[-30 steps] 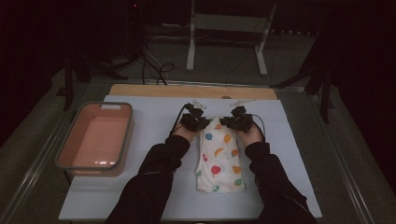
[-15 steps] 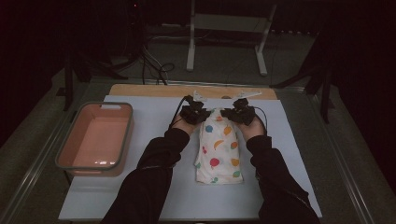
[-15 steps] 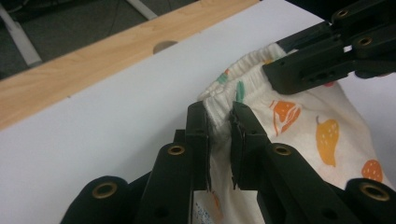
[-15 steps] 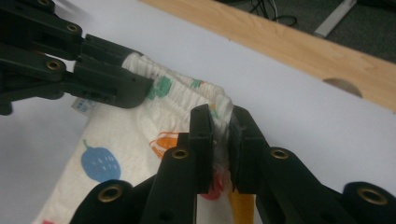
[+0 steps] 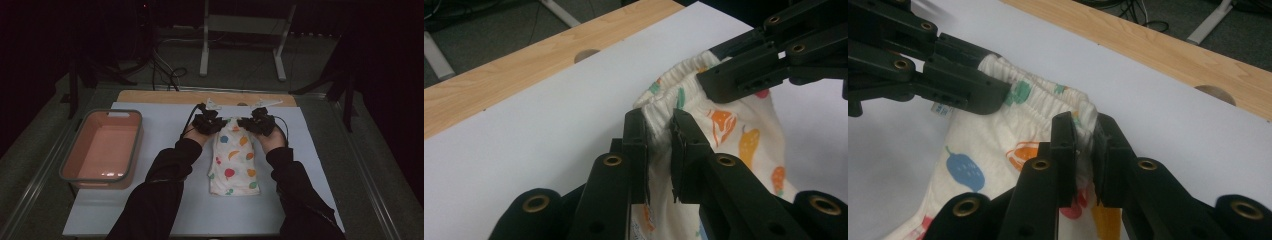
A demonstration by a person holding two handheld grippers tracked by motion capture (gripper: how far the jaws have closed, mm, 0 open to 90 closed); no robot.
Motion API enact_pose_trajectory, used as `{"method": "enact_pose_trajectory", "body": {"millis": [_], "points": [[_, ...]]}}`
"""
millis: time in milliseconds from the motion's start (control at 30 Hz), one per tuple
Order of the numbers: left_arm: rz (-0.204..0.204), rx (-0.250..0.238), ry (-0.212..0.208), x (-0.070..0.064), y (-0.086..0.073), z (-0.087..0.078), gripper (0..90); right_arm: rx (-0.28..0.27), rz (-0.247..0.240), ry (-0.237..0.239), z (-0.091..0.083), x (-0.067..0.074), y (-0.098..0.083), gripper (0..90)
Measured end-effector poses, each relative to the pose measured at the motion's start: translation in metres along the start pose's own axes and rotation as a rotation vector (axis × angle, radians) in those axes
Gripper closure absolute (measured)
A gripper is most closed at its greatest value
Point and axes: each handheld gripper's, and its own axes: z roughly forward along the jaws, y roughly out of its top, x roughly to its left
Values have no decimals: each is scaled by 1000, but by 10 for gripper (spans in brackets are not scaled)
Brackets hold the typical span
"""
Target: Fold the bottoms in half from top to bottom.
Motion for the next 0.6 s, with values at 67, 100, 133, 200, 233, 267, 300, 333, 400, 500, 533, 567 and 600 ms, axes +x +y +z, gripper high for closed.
{"method": "enact_pose_trajectory", "body": {"millis": [67, 100, 133, 200, 233, 267, 300, 333, 400, 500, 533, 567, 600], "points": [[0, -5, -3, -2, -1, -1, 804, -5, 2, 8, -2, 0, -2, 814], [2, -3, -10, -2, -1, -2, 804, -5, 1, 10, -2, 1, -2, 815], [4, -5, -12, -2, -2, -2, 805, -3, -3, 8, -3, 1, -3, 814], [5, -4, -15, -3, -4, -2, 805, -4, -4, 15, -4, 1, -4, 815], [3, -6, -16, -4, -4, -2, 804, -1, -5, 15, -4, 2, -5, 815], [4, -5, -17, -5, -5, -3, 804, -4, -6, 15, -5, 2, -5, 815], [7, -5, -18, -5, -5, -3, 804, -1, -9, 18, -5, 2, -6, 815], [8, -4, -22, -6, -5, -4, 804, 0, -8, 18, -5, 3, -6, 814], [11, -5, -29, -7, -6, -5, 805, -4, -8, 20, -6, 3, -8, 815], [11, -10, -32, -9, -8, -7, 804, -5, -9, 24, -8, 4, -9, 815], [14, -7, -35, -9, -8, -7, 804, -8, -13, 26, -9, 5, -10, 815], [13, -10, -34, -10, -9, -8, 805, -7, -19, 25, -10, 5, -10, 815], [13, -8, -37, -10, -9, -9, 805, -8, -23, 27, -11, 6, -10, 814]]}}
